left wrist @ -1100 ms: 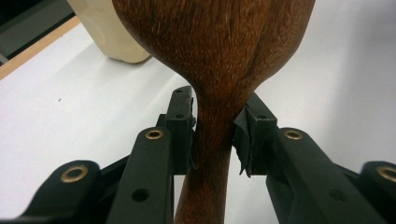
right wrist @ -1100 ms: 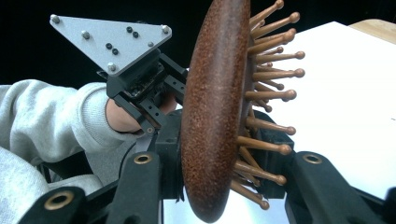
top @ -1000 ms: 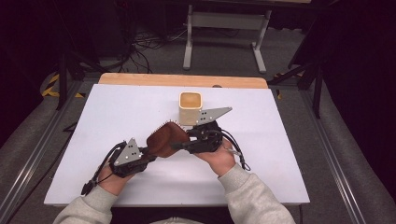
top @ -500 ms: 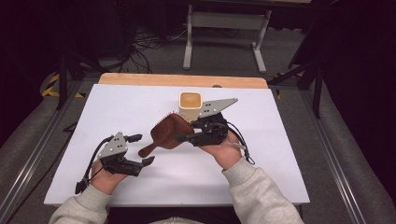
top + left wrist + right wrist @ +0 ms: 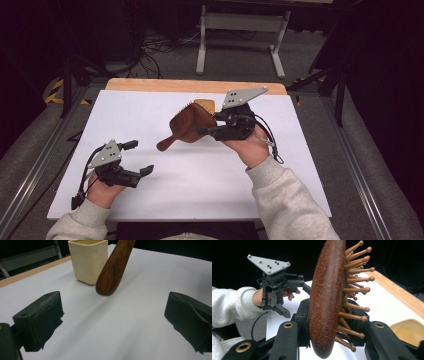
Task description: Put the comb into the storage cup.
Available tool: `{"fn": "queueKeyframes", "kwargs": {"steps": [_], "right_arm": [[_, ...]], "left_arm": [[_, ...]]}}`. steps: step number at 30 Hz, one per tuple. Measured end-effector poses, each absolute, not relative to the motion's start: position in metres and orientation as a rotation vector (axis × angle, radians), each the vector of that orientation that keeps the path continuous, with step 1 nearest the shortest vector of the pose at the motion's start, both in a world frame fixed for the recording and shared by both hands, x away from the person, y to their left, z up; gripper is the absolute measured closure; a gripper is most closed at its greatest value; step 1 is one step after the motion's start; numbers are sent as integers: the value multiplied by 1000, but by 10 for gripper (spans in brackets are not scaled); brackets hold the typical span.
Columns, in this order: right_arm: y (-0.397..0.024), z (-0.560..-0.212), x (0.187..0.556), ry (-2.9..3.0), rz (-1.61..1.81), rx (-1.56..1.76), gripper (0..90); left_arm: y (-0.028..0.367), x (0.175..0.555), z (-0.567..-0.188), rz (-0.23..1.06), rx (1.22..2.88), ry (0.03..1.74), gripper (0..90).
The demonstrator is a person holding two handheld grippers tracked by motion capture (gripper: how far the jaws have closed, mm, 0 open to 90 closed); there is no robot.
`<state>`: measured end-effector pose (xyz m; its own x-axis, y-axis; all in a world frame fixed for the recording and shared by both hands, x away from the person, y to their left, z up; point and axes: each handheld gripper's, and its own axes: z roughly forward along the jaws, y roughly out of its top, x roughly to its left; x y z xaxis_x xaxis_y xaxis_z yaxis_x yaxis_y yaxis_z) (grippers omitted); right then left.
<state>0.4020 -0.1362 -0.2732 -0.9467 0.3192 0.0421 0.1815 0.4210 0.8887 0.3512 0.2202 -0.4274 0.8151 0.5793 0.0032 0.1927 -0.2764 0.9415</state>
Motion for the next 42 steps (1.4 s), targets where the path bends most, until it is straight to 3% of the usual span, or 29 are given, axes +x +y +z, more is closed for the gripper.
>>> {"fn": "queueKeyframes", "kwargs": {"steps": [19,42], "right_arm": [[-162,-233,424,2412,1499,529,605],[-186,-225,445,2306,1414,652,604]], "left_arm": [[231,353,-430,442,1810,614,6],[237,354,-432,459,1793,646,5]]}}
